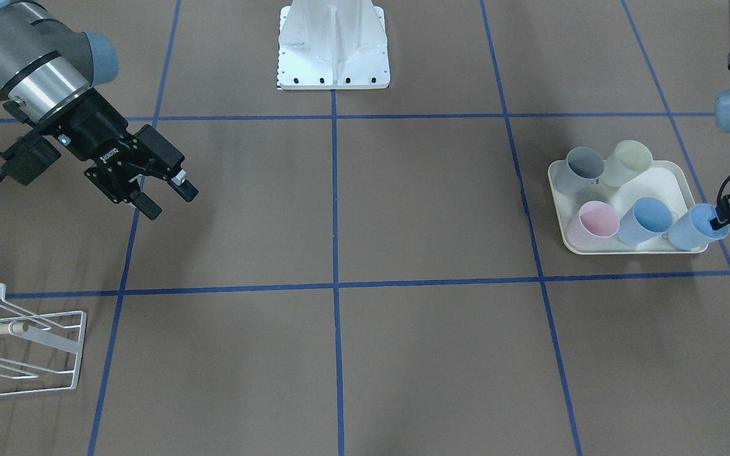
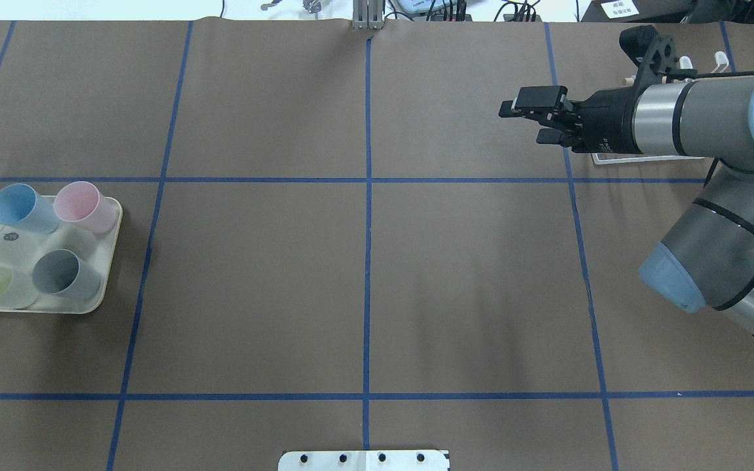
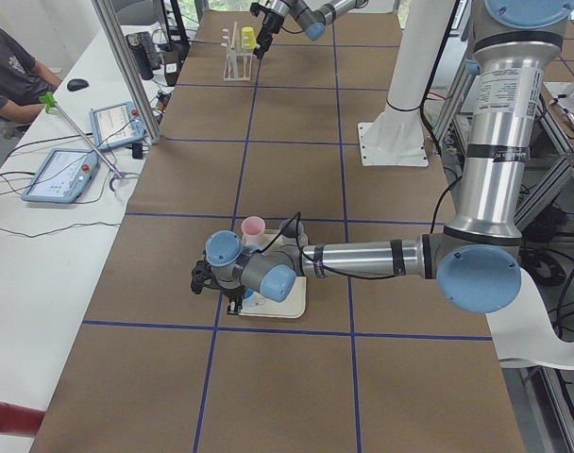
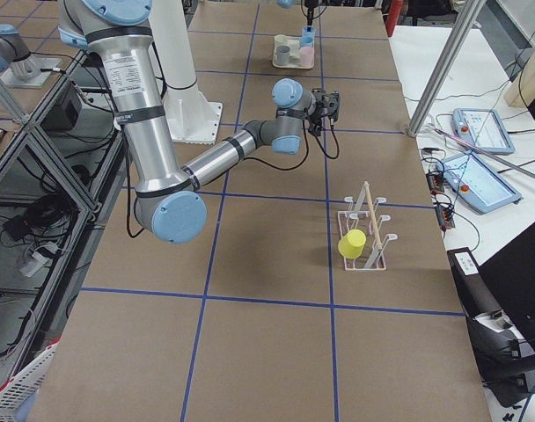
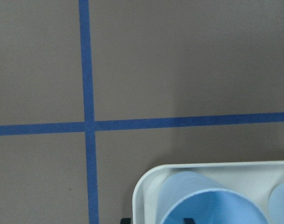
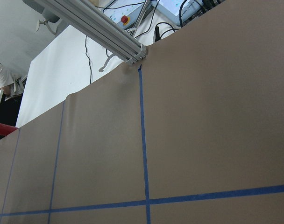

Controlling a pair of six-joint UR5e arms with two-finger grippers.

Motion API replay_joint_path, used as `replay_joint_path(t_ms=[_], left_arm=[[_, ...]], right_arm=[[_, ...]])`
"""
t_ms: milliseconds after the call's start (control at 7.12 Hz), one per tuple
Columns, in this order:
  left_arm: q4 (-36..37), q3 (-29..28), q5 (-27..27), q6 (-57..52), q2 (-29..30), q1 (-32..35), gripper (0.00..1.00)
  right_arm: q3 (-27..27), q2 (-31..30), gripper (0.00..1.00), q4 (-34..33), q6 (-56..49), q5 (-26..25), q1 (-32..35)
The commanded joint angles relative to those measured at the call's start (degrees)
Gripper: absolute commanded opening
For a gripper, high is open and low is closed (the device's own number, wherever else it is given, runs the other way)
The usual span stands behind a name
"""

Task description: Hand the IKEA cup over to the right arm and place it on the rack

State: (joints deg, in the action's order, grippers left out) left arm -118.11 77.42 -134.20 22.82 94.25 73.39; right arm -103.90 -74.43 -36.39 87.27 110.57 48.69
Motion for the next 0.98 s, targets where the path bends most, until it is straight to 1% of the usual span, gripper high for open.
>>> replay_joint_path(t_ms=[0, 141, 281, 562, 703, 843], left_arm=[[-0.37, 0.28, -0.1, 0.39, -0.12, 0.09, 0.0], [-0.28, 0.28, -5.15, 0.3, -0.47, 0.09, 0.0], [0.07, 0.54, -7.98, 0.12, -0.21, 1.57, 0.0], [0.42, 1.59, -8.1, -0.14, -0.21, 9.28, 0.0], [0.51, 1.86, -8.19, -0.14, -0.12, 11.14, 0.0], [0.6, 1.77, -8.19, -0.23, 0.14, 11.16, 0.0]], right_arm=[[-0.08, 0.07, 0.98, 0.09, 0.0, 0.0, 0.0], [-0.08, 0.07, 0.98, 0.09, 0.0, 0.0, 0.0], [0.01, 0.07, 0.98, 0.09, 0.0, 0.0, 0.0], [-0.08, -0.36, 0.98, 0.09, 0.09, 0.0, 0.0], [-0.08, -0.36, 0.98, 0.09, 0.09, 0.0, -0.09], [-0.08, -0.36, 0.98, 0.17, 0.35, 0.0, -0.27]])
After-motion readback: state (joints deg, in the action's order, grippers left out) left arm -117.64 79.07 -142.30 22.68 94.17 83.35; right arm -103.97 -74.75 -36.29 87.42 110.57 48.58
